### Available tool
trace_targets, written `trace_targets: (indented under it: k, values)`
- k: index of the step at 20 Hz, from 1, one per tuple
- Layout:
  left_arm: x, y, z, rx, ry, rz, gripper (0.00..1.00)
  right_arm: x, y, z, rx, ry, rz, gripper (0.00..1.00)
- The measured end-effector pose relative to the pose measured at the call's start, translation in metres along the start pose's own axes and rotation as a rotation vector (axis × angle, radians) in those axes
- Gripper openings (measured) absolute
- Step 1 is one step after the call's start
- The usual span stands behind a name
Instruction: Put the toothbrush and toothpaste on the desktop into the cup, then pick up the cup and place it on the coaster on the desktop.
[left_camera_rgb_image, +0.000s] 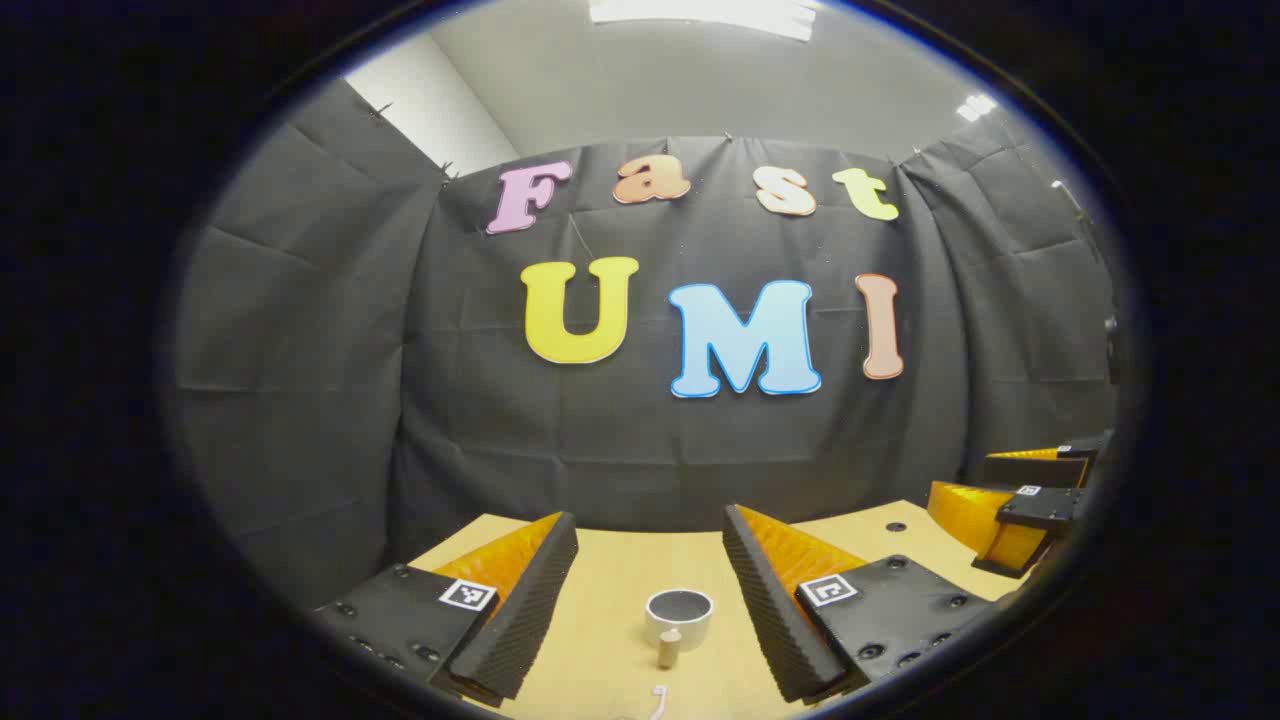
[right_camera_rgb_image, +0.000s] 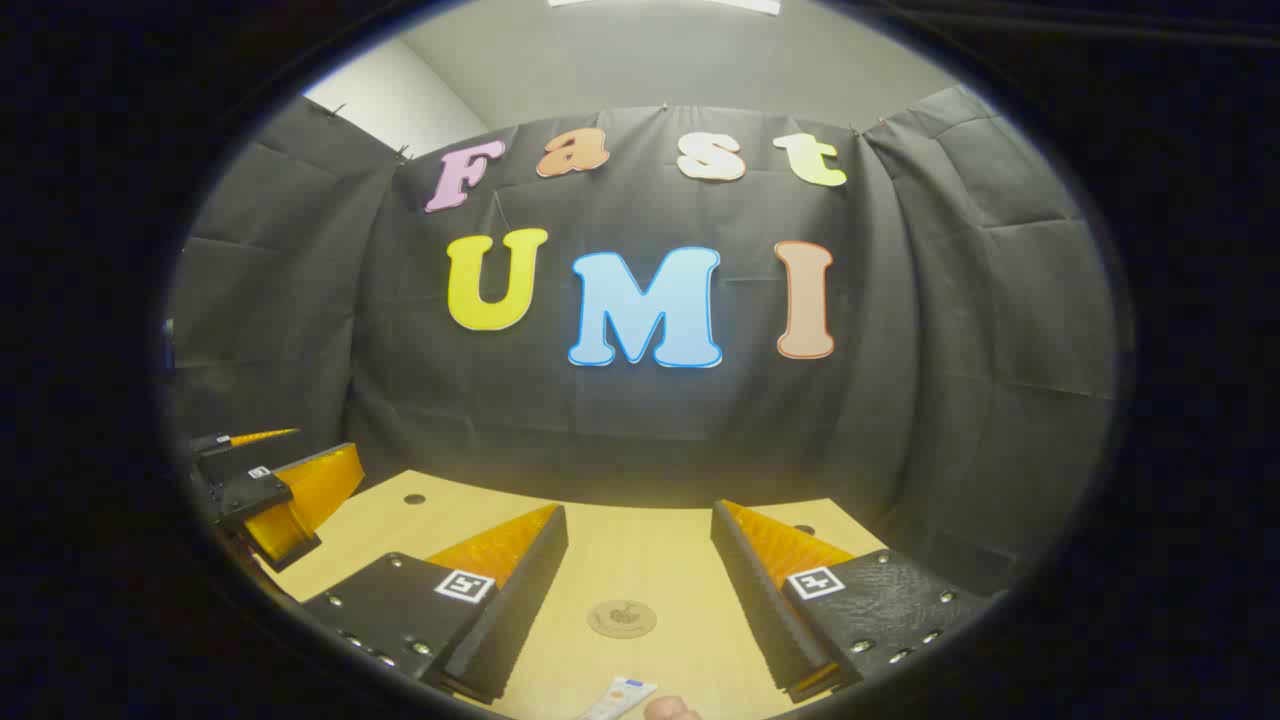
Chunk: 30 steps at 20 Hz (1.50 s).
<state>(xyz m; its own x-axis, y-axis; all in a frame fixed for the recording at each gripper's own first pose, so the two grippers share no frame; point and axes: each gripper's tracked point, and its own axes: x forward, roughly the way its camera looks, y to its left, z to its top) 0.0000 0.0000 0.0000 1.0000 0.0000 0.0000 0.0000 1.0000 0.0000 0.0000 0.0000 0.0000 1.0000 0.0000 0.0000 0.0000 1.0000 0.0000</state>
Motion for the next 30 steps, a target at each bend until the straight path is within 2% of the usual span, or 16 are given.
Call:
trace_targets:
  k: [4,5,9,17,21,22,23,30]
  values:
    - [0.002,-0.003,-0.005,-0.002,0.017,-0.007,1.00,-0.002,0.000,-0.003,-0.024,0.011,0.000,0.91]
    - [0.002,-0.003,-0.007,-0.001,0.022,-0.010,0.94,-0.003,0.000,-0.007,-0.026,0.021,0.002,0.91]
    - [0.007,-0.007,-0.011,0.008,0.038,-0.031,0.94,-0.004,-0.002,-0.013,-0.025,0.042,-0.008,0.91]
    - [0.015,-0.025,-0.052,0.018,0.175,-0.103,0.94,-0.002,-0.012,-0.049,0.023,0.183,-0.041,0.91]
    - [0.018,-0.027,-0.095,-0.005,0.314,-0.115,0.94,-0.002,-0.007,-0.086,0.042,0.326,-0.027,0.91]
    - [0.018,-0.028,-0.107,-0.005,0.352,-0.120,0.99,-0.002,-0.004,-0.096,0.052,0.366,-0.020,0.91]
    - [0.018,-0.029,-0.120,-0.007,0.396,-0.124,0.94,-0.003,-0.001,-0.108,0.067,0.413,-0.010,0.91]
    - [0.007,-0.036,-0.207,-0.033,0.734,-0.166,0.95,-0.012,0.010,-0.187,0.155,0.735,-0.017,0.92]
